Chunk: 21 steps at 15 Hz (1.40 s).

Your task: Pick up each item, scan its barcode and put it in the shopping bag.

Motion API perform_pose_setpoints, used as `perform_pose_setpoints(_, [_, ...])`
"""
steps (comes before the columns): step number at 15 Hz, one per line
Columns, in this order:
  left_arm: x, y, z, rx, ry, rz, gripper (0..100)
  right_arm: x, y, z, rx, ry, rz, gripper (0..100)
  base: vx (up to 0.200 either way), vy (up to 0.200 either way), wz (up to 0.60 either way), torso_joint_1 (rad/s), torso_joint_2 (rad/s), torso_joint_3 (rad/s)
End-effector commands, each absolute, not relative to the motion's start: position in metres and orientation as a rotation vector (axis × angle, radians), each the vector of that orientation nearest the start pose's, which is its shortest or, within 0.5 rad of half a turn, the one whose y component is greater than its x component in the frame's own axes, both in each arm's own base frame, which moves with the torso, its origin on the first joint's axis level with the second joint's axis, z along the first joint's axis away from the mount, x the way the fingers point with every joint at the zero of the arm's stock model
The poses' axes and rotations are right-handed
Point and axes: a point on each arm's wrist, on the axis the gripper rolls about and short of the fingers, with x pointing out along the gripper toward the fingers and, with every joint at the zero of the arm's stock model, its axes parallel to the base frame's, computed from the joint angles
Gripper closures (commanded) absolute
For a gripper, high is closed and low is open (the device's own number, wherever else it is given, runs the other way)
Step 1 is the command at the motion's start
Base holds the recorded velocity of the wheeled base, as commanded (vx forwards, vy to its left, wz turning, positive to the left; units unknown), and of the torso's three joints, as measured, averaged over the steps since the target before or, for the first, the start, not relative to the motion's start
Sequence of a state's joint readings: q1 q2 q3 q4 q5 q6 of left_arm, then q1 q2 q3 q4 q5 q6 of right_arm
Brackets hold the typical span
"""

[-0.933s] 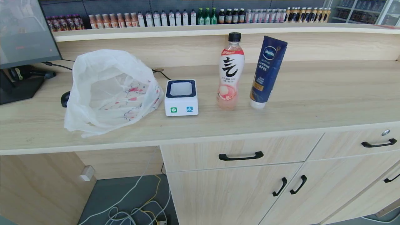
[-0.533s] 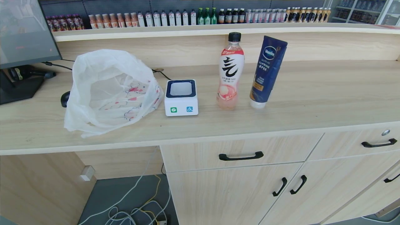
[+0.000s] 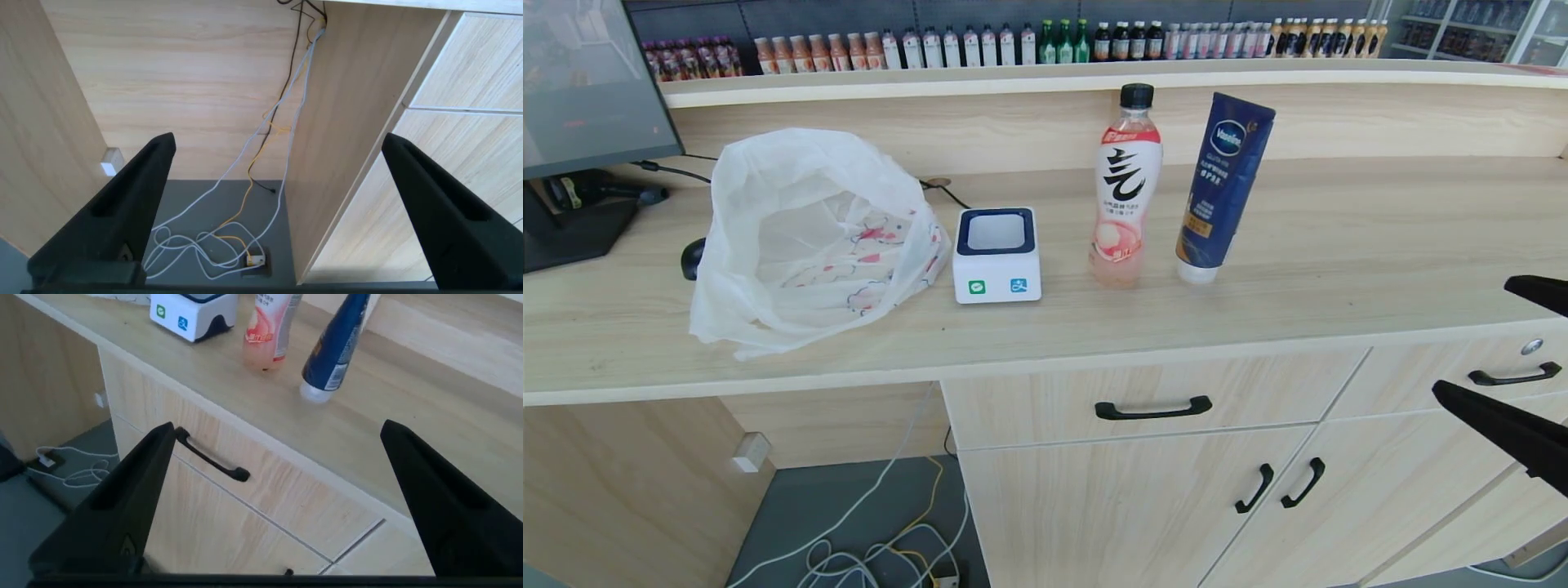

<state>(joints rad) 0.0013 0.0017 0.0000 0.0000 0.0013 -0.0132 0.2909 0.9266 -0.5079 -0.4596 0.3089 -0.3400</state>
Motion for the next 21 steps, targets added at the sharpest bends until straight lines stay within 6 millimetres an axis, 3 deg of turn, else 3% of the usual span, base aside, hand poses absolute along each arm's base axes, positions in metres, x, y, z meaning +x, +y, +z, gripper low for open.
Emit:
perform_pose_setpoints(1, [-0.023,0.0,0.076,-0.014,0.002,0.003,0,0.131,0.056,0.243,-0.349,-0.095,0.602,0,0.0,0.0,0.0,0.0,0.0,0.0])
perform_pose_setpoints(4, [-0.023,0.0,0.076,-0.014,0.002,0.003,0,0.139,0.093,0.242,-0.293,-0.035,0.612,0,0.0,0.0,0.0,0.0,0.0,0.0])
perform_pose_setpoints(9, [-0.023,0.0,0.076,-0.014,0.002,0.003,0,0.163,0.131,0.247,-0.165,-0.089,0.411,0,0.0,0.0,0.0,0.0,0.0,0.0])
perform_pose_setpoints(21, [-0.023,0.0,0.076,-0.014,0.002,0.003,0,0.195,0.157,0.234,-0.132,-0.113,0.324,0,0.0,0.0,0.0,0.0,0.0,0.0])
